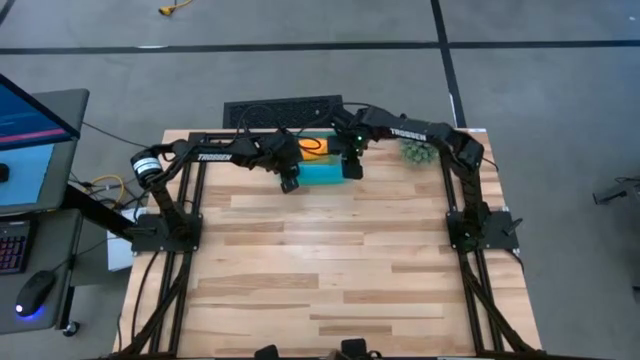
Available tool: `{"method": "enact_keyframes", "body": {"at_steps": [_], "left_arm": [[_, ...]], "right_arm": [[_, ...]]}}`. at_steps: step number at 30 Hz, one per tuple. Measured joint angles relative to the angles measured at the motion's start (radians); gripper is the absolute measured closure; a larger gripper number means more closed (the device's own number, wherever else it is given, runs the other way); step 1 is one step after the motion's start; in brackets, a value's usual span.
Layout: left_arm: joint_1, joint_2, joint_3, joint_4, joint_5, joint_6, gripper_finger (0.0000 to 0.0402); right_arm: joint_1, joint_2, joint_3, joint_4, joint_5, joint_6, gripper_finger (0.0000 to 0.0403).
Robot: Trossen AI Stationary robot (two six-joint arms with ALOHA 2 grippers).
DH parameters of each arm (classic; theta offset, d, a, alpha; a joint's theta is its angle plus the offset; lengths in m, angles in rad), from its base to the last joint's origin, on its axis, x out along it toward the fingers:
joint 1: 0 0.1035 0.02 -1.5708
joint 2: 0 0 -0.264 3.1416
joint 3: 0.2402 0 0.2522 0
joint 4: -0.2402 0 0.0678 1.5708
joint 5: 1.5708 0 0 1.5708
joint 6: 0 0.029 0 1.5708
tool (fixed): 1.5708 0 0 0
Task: Roll microfiber towels into tight, uniform cylinder then place into a basket
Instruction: Put the rolled blue microfiber cloth into the blue bin
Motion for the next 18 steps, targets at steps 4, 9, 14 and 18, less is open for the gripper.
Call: {"method": "enact_keyframes", "body": {"at_steps": [4,9,14,18], "left_arm": [[0.000,-0.002,0.001,-0.002,0.000,0.001,0.0244],[0.003,-0.019,0.002,-0.013,-0.004,0.001,0.0244],[0.004,-0.059,0.003,-0.049,-0.051,0.006,0.0244],[0.004,-0.076,0.003,-0.073,-0.065,0.006,0.0244]], "right_arm": [[-0.006,-0.010,0.025,-0.011,-0.035,-0.009,0.0209],[0.002,-0.027,0.027,0.030,-0.199,-0.025,0.0229],[0.013,-0.026,-0.022,0.175,-0.261,0.000,0.0250],[0.028,-0.023,-0.073,0.280,-0.259,0.035,0.0269]]}}
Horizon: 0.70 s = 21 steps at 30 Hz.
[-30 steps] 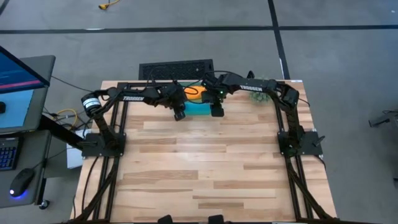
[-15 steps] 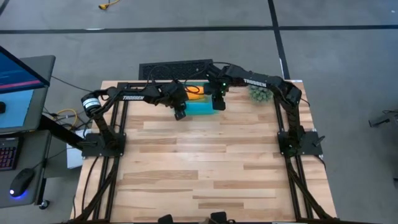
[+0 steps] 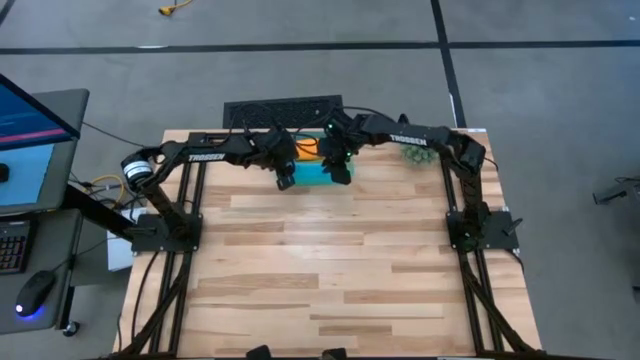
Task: Roll microfiber towels into tight, uniform cylinder then place into a basket
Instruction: Put the rolled blue microfiber cloth into the blue bin
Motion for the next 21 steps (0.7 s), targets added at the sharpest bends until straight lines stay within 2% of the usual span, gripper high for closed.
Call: {"method": "enact_keyframes", "body": {"at_steps": [12,21], "left_arm": [[0.000,-0.018,0.000,-0.039,-0.001,0.000,0.0244],[-0.002,-0.067,0.000,-0.071,-0.017,0.016,0.0244]], "right_arm": [[0.017,0.004,-0.021,0.066,0.050,0.070,0.0322],[0.029,0.099,-0.021,0.081,0.067,0.107,0.0356]]}}
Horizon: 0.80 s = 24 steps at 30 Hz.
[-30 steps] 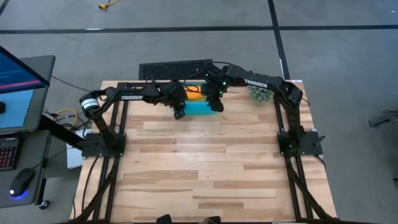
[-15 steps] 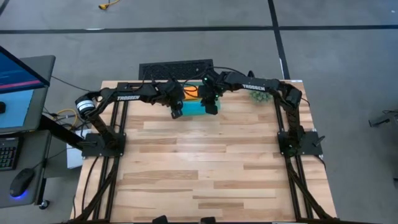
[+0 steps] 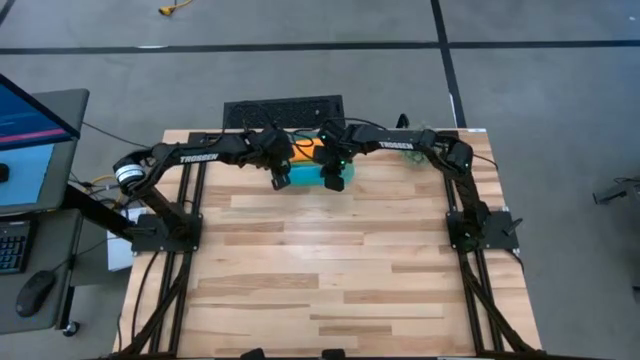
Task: Roll microfiber towels into tight, uniform cylinder then place into a basket
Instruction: Put the rolled blue microfiber cloth into the blue bin, then return to Home Position
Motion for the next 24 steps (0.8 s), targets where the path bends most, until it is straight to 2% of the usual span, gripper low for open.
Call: {"method": "enact_keyframes", "body": {"at_steps": [9,16,21,24], "left_arm": [[0.000,-0.024,0.000,-0.015,-0.031,0.021,0.0244],[0.000,-0.095,0.000,-0.049,-0.038,0.031,0.0244],[0.000,-0.170,0.000,-0.105,-0.007,0.010,0.0244],[-0.007,-0.214,-0.003,-0.123,0.054,-0.017,0.0244]], "right_arm": [[0.018,-0.009,0.003,0.043,0.007,0.025,0.0383],[0.016,-0.015,0.084,-0.063,0.003,-0.006,0.0377],[0.010,-0.108,0.096,-0.169,-0.018,-0.044,0.0372],[0.009,-0.184,0.068,-0.198,-0.017,-0.045,0.0381]]}}
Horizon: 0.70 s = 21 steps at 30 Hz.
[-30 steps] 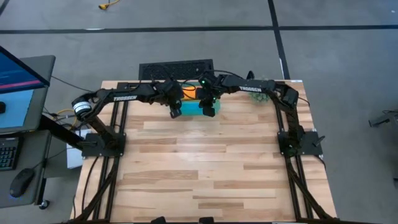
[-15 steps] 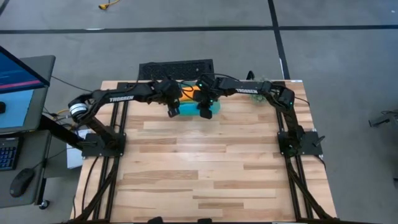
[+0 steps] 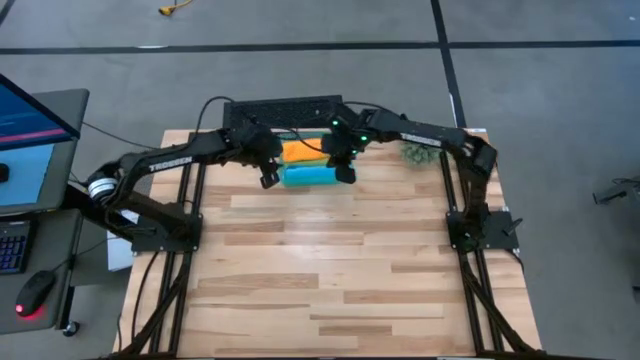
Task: Roll microfiber towels into tight, uniform cylinder then place into a basket
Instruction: Return to Home Position
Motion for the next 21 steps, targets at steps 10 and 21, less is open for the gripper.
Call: {"method": "enact_keyframes", "body": {"at_steps": [10,21], "left_arm": [[-0.062,-0.221,-0.263,0.305,0.086,-0.123,0.0244],[-0.216,-0.501,-0.521,0.413,0.071,-0.213,0.0244]], "right_arm": [[0.069,-0.315,-0.338,0.194,0.057,0.085,0.0387],[0.181,-0.589,-0.633,0.386,0.186,0.239,0.0388]]}}
